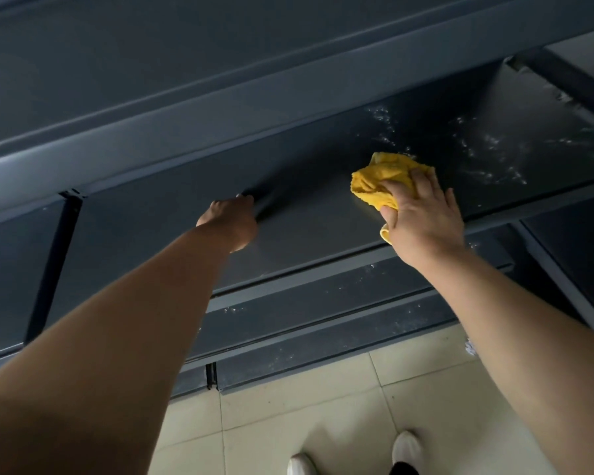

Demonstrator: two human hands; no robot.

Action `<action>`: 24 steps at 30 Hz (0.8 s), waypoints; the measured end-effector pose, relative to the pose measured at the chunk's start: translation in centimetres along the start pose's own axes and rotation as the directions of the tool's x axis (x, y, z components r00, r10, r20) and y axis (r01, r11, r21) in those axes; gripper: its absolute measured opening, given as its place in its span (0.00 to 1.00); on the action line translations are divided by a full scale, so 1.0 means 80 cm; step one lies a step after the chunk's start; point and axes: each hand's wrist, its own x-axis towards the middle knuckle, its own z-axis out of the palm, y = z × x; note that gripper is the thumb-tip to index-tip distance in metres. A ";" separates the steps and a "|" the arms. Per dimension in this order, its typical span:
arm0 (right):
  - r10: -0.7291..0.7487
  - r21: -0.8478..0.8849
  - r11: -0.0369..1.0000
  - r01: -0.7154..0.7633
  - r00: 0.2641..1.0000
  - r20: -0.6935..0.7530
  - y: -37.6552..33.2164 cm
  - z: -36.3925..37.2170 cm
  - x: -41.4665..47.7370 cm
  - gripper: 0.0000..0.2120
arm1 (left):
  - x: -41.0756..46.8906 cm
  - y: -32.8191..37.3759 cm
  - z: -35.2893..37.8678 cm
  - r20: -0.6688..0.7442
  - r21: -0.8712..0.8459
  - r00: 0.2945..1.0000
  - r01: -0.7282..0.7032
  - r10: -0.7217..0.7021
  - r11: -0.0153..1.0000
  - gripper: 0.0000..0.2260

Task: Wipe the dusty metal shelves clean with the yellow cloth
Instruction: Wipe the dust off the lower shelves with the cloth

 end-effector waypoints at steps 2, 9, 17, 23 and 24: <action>-0.014 0.012 1.000 0.014 1.000 -0.018 -0.003 0.001 -0.009 0.23 | -0.005 0.004 0.006 0.000 -0.018 0.999 0.033 -0.033 0.999 0.25; -0.141 0.024 0.990 0.140 0.989 0.041 -0.054 0.012 -0.042 0.22 | -0.019 0.016 0.012 -0.032 -0.164 0.997 0.069 -0.075 0.984 0.23; -0.202 -0.008 0.979 0.205 0.969 0.143 -0.073 0.018 -0.001 0.24 | -0.025 0.068 0.016 -0.145 -0.261 0.989 -0.058 0.021 0.963 0.23; -0.179 -0.039 0.982 0.184 0.977 0.114 -0.071 0.024 0.061 0.24 | 0.004 0.084 0.018 -0.171 -0.198 0.985 -0.036 0.002 0.980 0.18; -0.176 -0.031 0.983 0.181 0.978 0.116 -0.071 0.025 0.076 0.23 | 0.010 0.085 0.017 -0.175 -0.181 0.984 -0.040 0.008 0.983 0.17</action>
